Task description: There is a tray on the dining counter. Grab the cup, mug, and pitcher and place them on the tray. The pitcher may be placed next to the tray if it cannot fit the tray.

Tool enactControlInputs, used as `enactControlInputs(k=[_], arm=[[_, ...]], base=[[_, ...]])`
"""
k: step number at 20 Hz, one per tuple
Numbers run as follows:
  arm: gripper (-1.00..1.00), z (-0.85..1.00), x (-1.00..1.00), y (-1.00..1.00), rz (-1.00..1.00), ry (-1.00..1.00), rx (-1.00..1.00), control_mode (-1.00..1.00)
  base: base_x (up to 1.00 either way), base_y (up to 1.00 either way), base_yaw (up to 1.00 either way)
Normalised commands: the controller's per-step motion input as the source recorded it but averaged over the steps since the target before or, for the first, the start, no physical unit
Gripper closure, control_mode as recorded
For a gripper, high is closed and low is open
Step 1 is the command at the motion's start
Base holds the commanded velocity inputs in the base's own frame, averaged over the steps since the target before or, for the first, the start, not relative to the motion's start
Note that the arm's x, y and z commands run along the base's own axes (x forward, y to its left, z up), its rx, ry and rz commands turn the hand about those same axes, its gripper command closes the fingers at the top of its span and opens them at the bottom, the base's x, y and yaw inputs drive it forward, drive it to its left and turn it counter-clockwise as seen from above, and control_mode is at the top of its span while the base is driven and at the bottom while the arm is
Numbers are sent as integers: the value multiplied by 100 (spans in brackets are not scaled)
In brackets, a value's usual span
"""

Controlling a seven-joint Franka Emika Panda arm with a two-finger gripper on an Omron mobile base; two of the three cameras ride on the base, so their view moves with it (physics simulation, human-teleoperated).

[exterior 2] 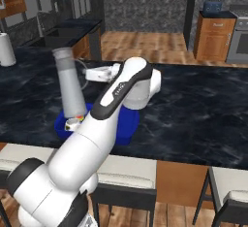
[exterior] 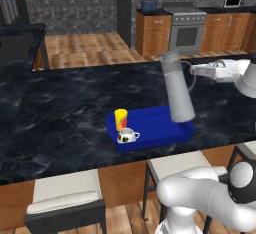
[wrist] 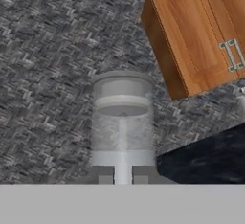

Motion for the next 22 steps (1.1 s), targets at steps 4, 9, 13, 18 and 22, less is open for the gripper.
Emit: enactControlInputs(k=[4, 9, 13, 18, 22], arm=[[100, -27, 30, 0, 11, -6, 18, -100], [100, -13, 0, -3, 8, -26, 3, -100], [100, -12, 1, -18, 5, -22, 1, -100], [100, -12, 8, -21, 2, -19, 2, -100], [100, -26, 7, -8, 0, -13, 2, -100]], base=[[0, 0, 0], [0, 0, 0], [0, 0, 0], [0, 0, 0], [0, 0, 0]])
